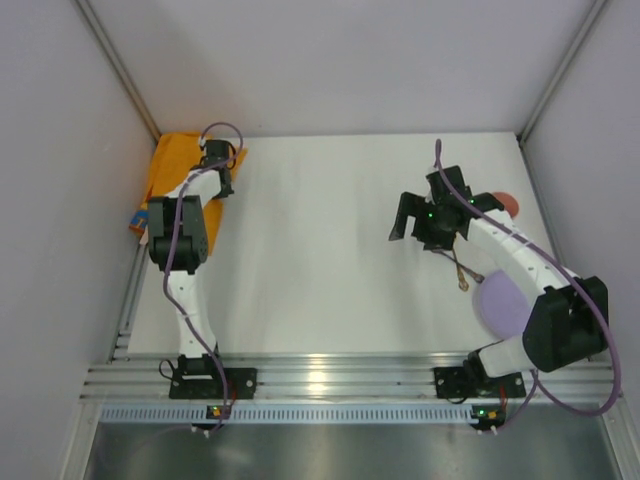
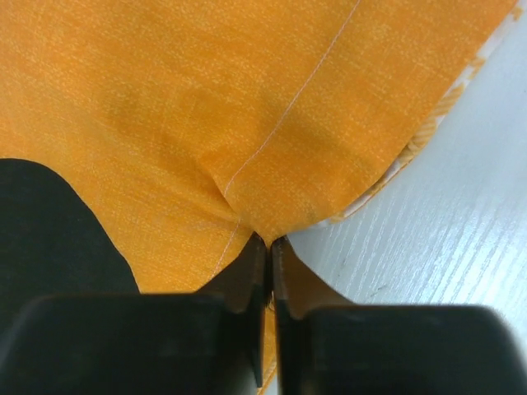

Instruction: Set the dinner table for one person

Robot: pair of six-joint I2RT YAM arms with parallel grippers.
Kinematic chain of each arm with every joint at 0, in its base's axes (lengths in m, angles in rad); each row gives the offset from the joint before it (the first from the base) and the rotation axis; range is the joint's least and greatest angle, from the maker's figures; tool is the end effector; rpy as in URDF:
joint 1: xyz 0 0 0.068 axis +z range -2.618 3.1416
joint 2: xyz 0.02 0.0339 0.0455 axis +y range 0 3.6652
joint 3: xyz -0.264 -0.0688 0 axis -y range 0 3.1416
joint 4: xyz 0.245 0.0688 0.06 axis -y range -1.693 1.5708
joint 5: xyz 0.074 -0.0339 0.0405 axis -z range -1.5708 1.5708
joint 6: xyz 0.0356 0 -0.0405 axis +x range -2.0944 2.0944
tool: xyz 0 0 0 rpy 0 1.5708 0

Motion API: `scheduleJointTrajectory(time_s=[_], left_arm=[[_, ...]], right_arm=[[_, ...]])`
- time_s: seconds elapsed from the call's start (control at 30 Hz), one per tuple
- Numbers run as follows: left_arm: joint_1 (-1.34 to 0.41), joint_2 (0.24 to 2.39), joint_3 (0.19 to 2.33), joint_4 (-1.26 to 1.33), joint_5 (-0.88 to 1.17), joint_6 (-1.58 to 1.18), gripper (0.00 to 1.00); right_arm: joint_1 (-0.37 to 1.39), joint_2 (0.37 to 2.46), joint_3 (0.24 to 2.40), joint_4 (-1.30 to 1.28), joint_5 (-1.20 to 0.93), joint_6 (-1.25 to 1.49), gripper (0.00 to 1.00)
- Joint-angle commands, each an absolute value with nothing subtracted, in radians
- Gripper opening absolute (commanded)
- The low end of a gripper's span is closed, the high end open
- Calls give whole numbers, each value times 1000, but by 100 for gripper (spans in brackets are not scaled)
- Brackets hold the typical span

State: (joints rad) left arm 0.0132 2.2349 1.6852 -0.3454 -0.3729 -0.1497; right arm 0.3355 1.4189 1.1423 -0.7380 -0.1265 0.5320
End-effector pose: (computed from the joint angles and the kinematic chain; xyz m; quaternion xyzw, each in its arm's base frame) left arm 0.4898 0.0194 0.1609 -0.1367 0.9190 0.1523 0.3369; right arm 0.2722 0.0997 0.2724 0.0769 0.9567 0.1703 0.2231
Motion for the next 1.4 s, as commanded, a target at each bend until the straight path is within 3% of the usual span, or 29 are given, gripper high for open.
scheduleJointTrajectory(time_s=[0.0,0.2,0.37,0.57,0.6,0.63,0.67,0.8,1.07,1.37], left_arm=[[23,2273,1726,-451,-336,-135,0],[3,2194,1819,-529,-239,-230,0],[-193,2138,1919,-586,-264,-242,0],[-401,2167,2006,-630,-203,-475,0],[-429,2193,2029,-634,-122,-521,7],[-455,2207,2093,-643,-89,-540,27],[-501,2224,2132,-673,-53,-541,98],[-545,2215,2191,-672,30,-607,99],[-445,1938,1956,-591,-73,-574,99],[-151,1737,1527,-568,-113,-493,99]], right_arm=[[311,1411,1177,-721,-135,514,100],[299,1374,1138,-723,-144,515,100],[298,1339,1083,-716,-163,537,100],[298,1289,1008,-718,-173,545,100],[298,1276,997,-721,-179,542,100],[298,1269,997,-722,-183,543,100],[298,1264,993,-730,-184,537,100],[298,1229,988,-742,-183,529,100],[302,1255,1040,-730,-222,523,100],[336,1584,1268,-657,-299,549,100]])
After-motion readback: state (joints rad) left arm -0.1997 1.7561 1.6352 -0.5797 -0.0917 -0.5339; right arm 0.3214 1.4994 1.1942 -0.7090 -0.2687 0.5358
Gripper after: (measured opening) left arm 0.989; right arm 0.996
